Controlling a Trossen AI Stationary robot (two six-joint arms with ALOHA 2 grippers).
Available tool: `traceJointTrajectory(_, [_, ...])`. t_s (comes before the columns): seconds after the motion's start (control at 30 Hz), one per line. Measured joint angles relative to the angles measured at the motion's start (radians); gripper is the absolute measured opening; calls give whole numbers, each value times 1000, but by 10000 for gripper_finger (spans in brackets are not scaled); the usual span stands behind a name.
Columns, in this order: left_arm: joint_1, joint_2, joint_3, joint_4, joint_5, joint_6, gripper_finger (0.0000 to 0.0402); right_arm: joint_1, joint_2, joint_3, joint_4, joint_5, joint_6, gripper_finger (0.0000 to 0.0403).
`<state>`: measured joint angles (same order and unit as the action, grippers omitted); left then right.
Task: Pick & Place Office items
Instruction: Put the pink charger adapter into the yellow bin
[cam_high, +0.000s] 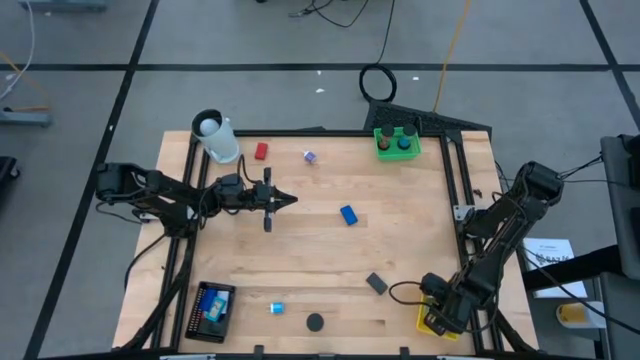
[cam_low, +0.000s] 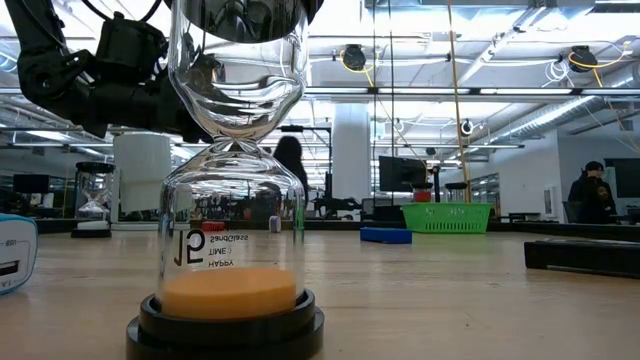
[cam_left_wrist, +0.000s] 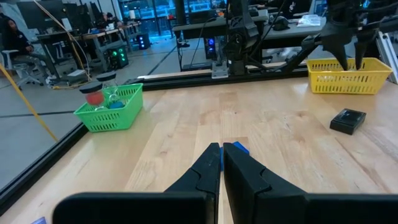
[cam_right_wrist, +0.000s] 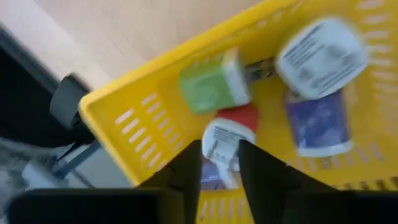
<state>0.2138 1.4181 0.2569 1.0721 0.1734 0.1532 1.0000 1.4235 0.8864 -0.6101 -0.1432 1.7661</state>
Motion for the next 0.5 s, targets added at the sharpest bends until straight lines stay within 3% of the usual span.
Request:
traceJointTrajectory(0.23, [0,0,0,0,0,0,26,0,-3,0,9,-44,-24,9])
traceJointTrajectory(0.5, [0,0,0,-2,0,0,26,0,-14,0,65,-45,-1,3])
